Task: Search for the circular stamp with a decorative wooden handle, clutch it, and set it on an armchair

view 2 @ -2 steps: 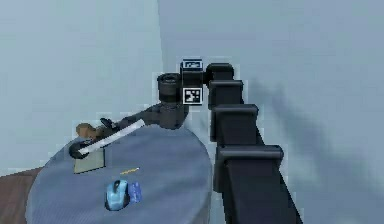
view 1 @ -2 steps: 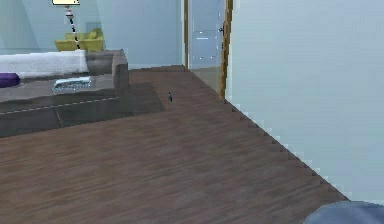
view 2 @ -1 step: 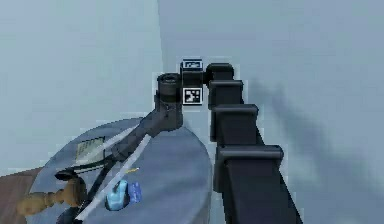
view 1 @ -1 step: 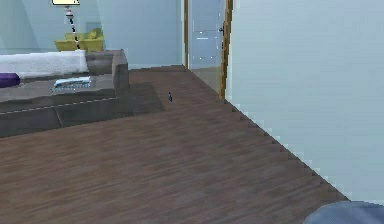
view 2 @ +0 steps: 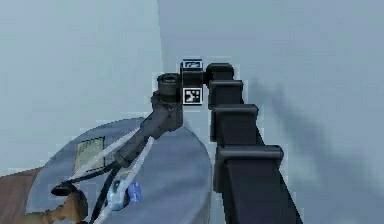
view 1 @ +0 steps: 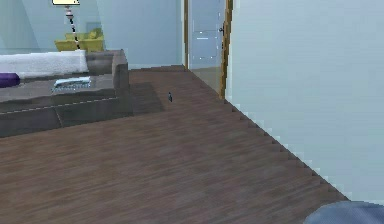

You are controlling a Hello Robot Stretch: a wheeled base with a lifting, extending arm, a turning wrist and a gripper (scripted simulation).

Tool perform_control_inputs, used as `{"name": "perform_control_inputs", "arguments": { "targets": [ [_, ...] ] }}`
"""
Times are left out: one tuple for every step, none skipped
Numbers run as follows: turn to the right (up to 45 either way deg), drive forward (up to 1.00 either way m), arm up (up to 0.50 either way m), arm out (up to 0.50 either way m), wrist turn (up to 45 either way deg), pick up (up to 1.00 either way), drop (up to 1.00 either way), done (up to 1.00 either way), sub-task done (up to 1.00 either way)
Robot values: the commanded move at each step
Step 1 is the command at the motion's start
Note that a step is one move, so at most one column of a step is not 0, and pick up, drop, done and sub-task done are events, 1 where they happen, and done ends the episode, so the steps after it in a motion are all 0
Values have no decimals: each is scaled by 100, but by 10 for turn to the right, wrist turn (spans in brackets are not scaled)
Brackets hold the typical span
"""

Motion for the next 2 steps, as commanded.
{"name": "perform_control_inputs", "arguments": {
  "targets": [
    [0,0,0,-20,0,0,0,0,0],
    [-180,0,0,0,0,0,0,0,0]
  ]
}}
